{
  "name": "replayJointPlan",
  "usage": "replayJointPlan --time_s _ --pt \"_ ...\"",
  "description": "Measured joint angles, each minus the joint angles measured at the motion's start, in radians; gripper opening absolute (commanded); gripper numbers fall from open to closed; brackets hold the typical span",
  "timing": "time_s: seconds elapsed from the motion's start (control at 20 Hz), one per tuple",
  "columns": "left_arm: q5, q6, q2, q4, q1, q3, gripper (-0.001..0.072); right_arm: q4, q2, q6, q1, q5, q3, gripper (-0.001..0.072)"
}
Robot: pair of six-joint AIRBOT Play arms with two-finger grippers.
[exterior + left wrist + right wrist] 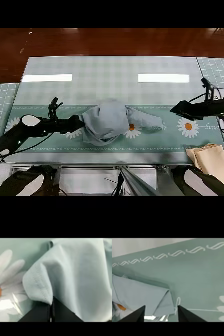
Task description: Fold the shirts.
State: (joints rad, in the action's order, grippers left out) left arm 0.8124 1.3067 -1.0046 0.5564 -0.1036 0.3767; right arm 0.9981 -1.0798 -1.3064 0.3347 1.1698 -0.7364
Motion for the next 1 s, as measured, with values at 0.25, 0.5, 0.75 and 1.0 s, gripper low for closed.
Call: replayJointPlan --time_s 0.25,0.5,0.75,1.0 --pt "0.04 -0.01 0.032 -0.011 0.005 0.01 0.002 -0.093 -0.116 0.023 -0.005 -0.001 0.061 0.0493" --pt "0.05 -0.013 0.038 -0.014 0.005 0.017 0.002 -0.125 -0.15 0.023 -0.134 -0.098 0.118 0.0362" --pt "0.052 -0.014 0.039 -0.014 0.005 0.044 0.002 -0.134 -0.156 -0.055 -0.291 -0.279 0.132 0.0031" --pt "0.085 -0.034 0.066 -0.013 0.026 0.211 0.002 -0.126 -0.103 -0.031 -0.274 -0.274 0.089 0.0031"
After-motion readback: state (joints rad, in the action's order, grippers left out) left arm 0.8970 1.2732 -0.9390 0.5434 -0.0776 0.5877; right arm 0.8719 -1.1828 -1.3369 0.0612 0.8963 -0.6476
